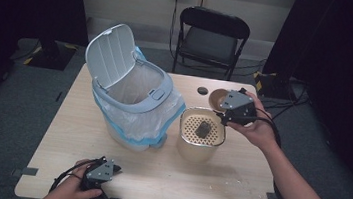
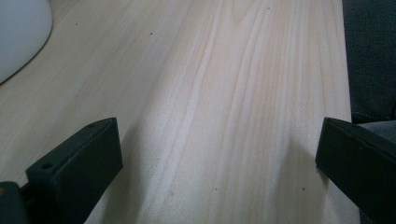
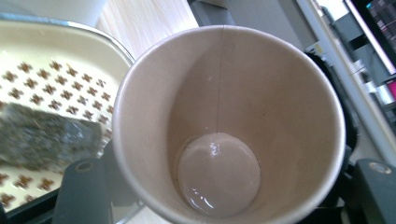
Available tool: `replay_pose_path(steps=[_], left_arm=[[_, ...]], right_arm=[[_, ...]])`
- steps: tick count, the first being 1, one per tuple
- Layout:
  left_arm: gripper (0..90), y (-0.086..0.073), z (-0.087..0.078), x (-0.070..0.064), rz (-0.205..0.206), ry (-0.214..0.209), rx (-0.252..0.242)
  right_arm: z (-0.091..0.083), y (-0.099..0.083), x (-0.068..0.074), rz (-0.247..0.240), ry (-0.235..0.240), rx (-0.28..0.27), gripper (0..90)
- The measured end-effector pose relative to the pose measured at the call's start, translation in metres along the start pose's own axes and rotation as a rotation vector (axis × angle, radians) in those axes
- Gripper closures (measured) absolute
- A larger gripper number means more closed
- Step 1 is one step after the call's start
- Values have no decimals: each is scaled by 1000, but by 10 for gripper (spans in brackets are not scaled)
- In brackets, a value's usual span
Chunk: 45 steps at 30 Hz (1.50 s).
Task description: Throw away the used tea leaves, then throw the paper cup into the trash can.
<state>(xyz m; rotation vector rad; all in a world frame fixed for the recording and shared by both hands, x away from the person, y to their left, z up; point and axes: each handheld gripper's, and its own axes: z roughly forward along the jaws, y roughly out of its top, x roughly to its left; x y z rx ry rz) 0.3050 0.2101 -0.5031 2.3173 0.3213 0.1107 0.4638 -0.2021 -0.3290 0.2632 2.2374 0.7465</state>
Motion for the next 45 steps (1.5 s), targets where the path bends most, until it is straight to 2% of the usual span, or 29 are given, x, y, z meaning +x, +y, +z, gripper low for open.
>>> replay_pose_path(steps=[7,11,18,25,28,45], left_arm=[[0,0,0,0,0,2,-1],[0,0,0,0,0,1,-1],[0,0,0,0,1,1,-1],[0,0,0,0,1,1,-1],[0,0,0,0,1,2,-1],[0,0,0,0,4,5,-2]], right_arm=[[2,-4,-7,162,85,-20,298],[3,-6,-12,236,128,-25,298],[3,-6,-12,256,140,-40,296],[3,-4,-14,302,168,-57,295],[3,-3,-15,297,167,-48,294],[2,14,-25,379,215,-78,293]])
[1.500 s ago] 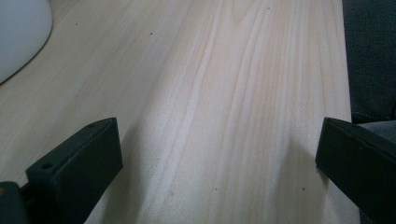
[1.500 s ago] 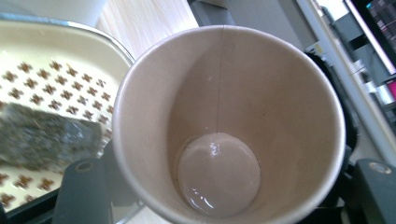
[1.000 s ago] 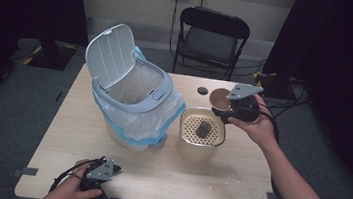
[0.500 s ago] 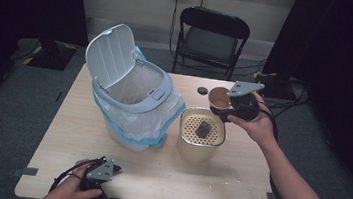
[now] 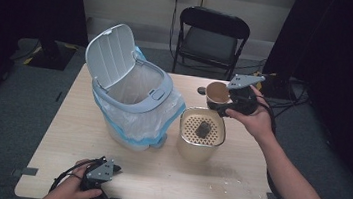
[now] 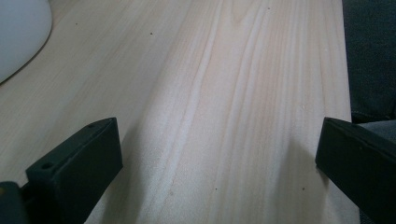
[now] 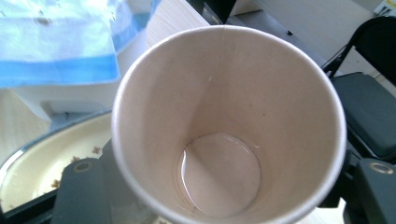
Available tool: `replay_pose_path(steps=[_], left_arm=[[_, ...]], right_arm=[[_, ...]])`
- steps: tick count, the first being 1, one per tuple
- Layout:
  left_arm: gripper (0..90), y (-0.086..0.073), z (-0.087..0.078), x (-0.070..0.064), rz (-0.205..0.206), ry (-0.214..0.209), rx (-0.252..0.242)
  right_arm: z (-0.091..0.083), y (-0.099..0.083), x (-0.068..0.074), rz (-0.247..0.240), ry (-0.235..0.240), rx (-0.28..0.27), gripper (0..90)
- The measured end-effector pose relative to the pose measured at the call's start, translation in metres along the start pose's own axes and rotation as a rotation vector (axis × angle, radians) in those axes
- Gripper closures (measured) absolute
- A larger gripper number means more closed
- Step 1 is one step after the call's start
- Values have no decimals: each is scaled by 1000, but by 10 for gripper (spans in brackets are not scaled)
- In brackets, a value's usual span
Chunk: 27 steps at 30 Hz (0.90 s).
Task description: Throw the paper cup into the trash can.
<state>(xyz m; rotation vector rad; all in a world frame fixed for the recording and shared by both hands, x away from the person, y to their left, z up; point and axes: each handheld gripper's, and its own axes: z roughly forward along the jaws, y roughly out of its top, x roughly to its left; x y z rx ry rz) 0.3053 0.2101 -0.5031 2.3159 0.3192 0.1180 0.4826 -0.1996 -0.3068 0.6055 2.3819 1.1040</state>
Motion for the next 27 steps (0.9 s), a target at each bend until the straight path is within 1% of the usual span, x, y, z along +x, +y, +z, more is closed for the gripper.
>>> replay_pose_path(steps=[5,8,12,17,27], left_arm=[[0,0,0,0,0,-4,-2],[0,0,0,0,1,-3,-2],[0,0,0,0,2,-6,2],[0,0,0,0,2,-7,2],[0,0,0,0,0,-4,1]], right_arm=[[-1,6,-2,25,8,-8,292],[-1,10,-2,21,19,-2,292],[-1,15,-3,28,32,3,291],[-3,22,-4,29,18,9,291],[-4,39,-6,50,39,12,292]])
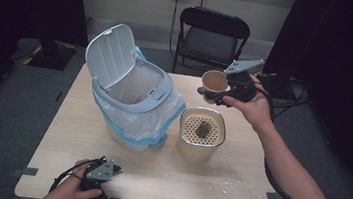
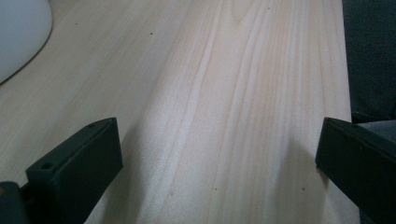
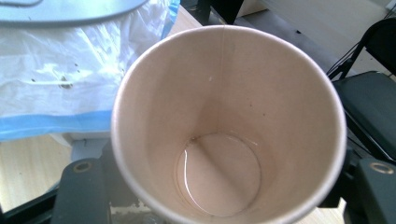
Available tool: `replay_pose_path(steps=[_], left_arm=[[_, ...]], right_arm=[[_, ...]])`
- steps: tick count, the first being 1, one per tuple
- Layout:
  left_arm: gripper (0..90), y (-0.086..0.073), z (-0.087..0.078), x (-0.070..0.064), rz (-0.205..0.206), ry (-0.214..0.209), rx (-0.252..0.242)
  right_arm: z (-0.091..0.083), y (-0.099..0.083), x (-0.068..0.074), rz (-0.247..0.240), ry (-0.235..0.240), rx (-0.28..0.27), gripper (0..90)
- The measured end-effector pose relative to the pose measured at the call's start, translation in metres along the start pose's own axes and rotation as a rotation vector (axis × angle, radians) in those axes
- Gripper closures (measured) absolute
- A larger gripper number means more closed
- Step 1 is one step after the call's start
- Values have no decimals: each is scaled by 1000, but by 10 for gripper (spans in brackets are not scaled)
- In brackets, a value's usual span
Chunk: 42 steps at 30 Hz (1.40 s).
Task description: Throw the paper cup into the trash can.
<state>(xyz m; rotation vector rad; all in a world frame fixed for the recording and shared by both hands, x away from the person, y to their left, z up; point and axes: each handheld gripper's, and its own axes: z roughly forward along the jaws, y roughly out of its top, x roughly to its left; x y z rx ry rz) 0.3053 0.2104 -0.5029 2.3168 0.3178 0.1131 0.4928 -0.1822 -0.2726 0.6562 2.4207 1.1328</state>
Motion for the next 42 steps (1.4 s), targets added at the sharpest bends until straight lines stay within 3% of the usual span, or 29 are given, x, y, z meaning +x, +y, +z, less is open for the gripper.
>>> replay_pose_path(steps=[10,25,42], left_arm=[[0,0,0,0,0,0,0],[0,0,0,0,1,1,1],[0,0,0,0,2,2,5]], right_arm=[[5,13,2,21,22,16,292],[4,44,5,-4,48,24,291],[3,76,14,-27,115,8,288]])
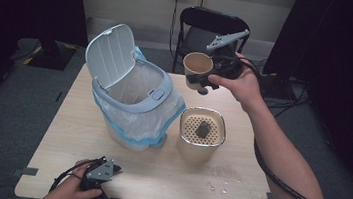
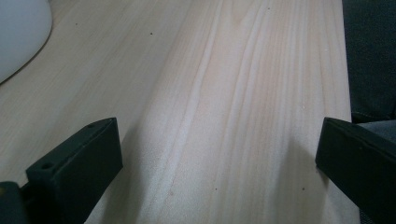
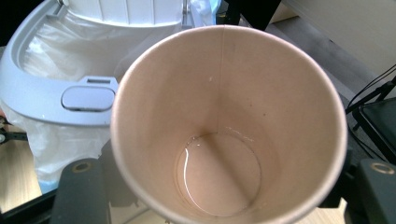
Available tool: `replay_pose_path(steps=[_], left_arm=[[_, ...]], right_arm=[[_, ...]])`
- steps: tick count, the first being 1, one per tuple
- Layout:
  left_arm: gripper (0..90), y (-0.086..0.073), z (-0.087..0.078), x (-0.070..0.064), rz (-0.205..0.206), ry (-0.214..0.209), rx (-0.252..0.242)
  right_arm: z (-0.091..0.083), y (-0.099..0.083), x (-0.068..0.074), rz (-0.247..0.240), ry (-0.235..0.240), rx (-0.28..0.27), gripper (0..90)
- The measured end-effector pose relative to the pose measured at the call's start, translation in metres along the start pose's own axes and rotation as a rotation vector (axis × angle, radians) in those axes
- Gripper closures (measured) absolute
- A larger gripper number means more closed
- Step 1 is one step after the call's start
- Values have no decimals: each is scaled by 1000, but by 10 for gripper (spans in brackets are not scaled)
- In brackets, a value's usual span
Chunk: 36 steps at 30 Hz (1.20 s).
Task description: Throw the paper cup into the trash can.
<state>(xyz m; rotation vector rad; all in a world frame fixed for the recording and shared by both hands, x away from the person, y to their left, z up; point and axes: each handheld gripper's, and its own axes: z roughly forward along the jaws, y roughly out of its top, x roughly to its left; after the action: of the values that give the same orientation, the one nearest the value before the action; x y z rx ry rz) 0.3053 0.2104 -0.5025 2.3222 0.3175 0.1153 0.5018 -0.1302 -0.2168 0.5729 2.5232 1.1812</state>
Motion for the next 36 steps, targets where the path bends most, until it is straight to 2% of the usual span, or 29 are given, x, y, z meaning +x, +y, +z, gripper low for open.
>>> replay_pose_path(steps=[9,13,21,30,35,36], left_arm=[[0,0,0,0,2,-2,1],[0,0,0,0,3,-1,0],[0,0,0,0,0,-4,6],[0,1,-1,0,3,-5,19],[0,0,-1,0,2,-5,11],[0,1,-1,0,4,-4,24]], right_arm=[[6,19,5,-11,-6,-10,288],[12,28,9,-33,-3,-3,288],[22,43,16,-47,18,-17,288],[36,55,25,-54,37,-21,288],[44,58,29,-56,53,-29,288],[45,58,30,-53,55,-33,288]])
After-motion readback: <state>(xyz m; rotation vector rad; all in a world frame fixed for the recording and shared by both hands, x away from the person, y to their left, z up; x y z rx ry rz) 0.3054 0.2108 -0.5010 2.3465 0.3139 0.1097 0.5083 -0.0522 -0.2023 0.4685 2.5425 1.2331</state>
